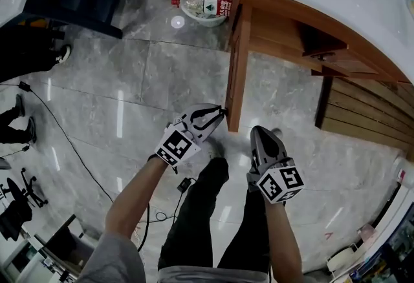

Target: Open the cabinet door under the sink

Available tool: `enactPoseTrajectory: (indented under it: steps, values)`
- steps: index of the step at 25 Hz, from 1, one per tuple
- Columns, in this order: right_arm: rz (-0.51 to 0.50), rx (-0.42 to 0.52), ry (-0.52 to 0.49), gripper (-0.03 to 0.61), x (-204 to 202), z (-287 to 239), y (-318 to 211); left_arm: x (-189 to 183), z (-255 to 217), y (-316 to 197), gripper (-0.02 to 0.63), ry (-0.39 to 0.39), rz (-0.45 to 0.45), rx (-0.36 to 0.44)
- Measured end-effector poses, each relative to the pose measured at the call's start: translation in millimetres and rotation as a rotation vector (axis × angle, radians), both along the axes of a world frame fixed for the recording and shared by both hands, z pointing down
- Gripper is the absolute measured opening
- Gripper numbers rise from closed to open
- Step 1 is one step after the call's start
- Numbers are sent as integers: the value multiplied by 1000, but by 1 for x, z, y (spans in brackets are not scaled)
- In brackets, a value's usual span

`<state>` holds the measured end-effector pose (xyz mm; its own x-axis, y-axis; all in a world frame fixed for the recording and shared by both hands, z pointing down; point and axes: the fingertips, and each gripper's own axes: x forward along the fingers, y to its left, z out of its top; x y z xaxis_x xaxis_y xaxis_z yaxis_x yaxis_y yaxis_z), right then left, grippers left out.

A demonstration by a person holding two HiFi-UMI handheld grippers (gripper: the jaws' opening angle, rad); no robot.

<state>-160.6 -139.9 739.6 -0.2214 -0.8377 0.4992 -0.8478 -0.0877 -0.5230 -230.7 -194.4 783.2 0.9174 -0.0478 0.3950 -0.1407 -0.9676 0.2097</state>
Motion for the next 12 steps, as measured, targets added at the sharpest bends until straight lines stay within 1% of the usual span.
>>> enactPoseTrajectory:
  steps: [4, 8, 12]
  values:
    - [-10, 9, -7, 11, -12, -4, -7, -18, 0, -11, 61, -18, -51, 7]
    - [-15, 15, -10, 11, -18, -7, -10, -22, 1, -13, 63, -35, -89, 15]
    - [-30, 18, -14, 11, -22, -12, -10, -28, -6, -16, 63, -26, -164, -4]
